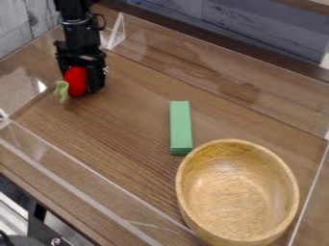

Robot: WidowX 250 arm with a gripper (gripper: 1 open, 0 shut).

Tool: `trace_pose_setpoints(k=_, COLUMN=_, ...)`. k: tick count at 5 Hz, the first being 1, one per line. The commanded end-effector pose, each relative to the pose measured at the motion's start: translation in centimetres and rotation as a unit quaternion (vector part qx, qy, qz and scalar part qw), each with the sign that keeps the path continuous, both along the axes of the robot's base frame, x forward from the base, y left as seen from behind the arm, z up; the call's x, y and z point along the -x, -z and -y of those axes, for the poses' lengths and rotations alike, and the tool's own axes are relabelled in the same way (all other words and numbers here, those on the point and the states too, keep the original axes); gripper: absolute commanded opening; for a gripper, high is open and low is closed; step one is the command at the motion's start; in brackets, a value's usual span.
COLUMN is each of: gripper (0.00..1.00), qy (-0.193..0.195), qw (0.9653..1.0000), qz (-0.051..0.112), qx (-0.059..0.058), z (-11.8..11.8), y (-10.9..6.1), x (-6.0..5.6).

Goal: Move the red object to the right side of the table

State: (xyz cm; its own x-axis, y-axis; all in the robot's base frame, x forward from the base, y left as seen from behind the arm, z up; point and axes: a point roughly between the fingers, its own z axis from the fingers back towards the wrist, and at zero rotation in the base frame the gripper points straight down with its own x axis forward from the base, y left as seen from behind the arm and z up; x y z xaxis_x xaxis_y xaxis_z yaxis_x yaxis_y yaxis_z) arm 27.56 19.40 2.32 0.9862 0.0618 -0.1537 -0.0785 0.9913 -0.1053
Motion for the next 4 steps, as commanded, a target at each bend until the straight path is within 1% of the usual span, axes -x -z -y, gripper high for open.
trace_pose_setpoints(k=1, gripper=1.00, qy=-0.006, qw=0.9993, qz=0.031, qx=-0.020, z=-0.4, y=-2.9, x=-0.7)
trace_pose_setpoints(k=2, gripper=1.00, qy=-0.005, qw=0.9994, qz=0.029, qx=-0.017, z=0.2, y=-3.5, x=-0.7)
trace_pose_setpoints(k=3, gripper=0.00, qy=0.005, qw=0.9995, qz=0.028, qx=-0.015, z=1.3, y=-3.9, x=-1.4)
trace_pose_setpoints(k=4, gripper=1.00, qy=0.015, qw=0.9995, qz=0.025, qx=-0.012, z=2.3, y=-4.3, x=-2.1)
